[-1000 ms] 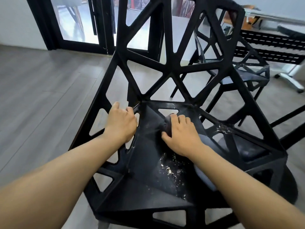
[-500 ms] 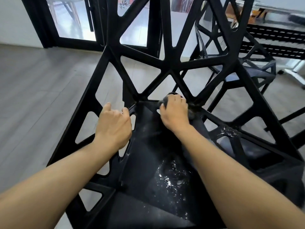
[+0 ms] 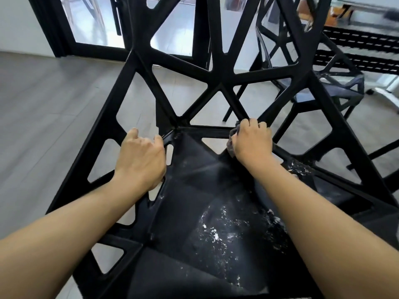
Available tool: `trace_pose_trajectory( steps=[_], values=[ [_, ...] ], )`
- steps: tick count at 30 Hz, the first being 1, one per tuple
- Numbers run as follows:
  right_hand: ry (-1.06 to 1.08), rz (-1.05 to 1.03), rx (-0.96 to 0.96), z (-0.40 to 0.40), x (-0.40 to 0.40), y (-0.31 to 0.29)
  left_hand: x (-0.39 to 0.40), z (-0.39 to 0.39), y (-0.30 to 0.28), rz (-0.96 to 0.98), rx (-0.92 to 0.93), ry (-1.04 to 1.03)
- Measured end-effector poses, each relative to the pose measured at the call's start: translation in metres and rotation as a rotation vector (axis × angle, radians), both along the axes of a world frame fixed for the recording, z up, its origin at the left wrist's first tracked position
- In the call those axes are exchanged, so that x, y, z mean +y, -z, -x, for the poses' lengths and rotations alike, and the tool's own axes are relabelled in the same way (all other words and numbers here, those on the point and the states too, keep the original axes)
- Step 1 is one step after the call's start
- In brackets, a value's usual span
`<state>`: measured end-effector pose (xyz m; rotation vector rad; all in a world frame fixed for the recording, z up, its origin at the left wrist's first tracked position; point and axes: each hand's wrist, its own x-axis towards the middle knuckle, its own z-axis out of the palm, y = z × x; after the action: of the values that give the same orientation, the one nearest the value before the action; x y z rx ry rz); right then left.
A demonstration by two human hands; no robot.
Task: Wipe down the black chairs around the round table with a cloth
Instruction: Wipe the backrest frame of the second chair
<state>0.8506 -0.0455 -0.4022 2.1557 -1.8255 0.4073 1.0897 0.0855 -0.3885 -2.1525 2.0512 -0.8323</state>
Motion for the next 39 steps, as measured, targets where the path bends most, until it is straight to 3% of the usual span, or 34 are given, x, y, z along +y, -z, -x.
trace_pose_trajectory(
  steps=[3, 5, 8, 14, 18, 25, 33, 39],
  values=[
    [0.014, -0.065, -0.222, -0.024, 0.004, -0.001, 0.001, 0.000, 0.001, -0.023, -0.020, -0.026],
    [-0.111, -0.139, -0.318, -0.042, 0.008, -0.002, 0.000, 0.000, 0.001, -0.032, -0.032, -0.031],
    [-0.354, -0.204, -0.350, -0.085, 0.017, -0.003, 0.000, 0.001, 0.001, -0.019, -0.027, -0.015],
    [-0.506, -0.227, -0.410, -0.101, 0.029, -0.003, 0.000, 0.001, 0.003, 0.018, 0.000, 0.002],
    [-0.690, -0.358, -0.334, -0.093, 0.036, -0.001, 0.003, 0.003, 0.003, 0.014, 0.011, 0.028],
    [-0.426, -0.241, -0.209, -0.129, 0.025, -0.018, 0.005, 0.005, 0.000, -0.030, 0.027, 0.002],
    [-0.440, -0.522, -0.259, -0.126, 0.014, -0.051, 0.005, 0.006, 0.001, -0.021, 0.017, 0.008],
    [-0.617, -0.281, -0.090, -0.098, 0.050, -0.020, -0.001, 0.003, 0.009, 0.062, -0.019, -0.004]
  ],
)
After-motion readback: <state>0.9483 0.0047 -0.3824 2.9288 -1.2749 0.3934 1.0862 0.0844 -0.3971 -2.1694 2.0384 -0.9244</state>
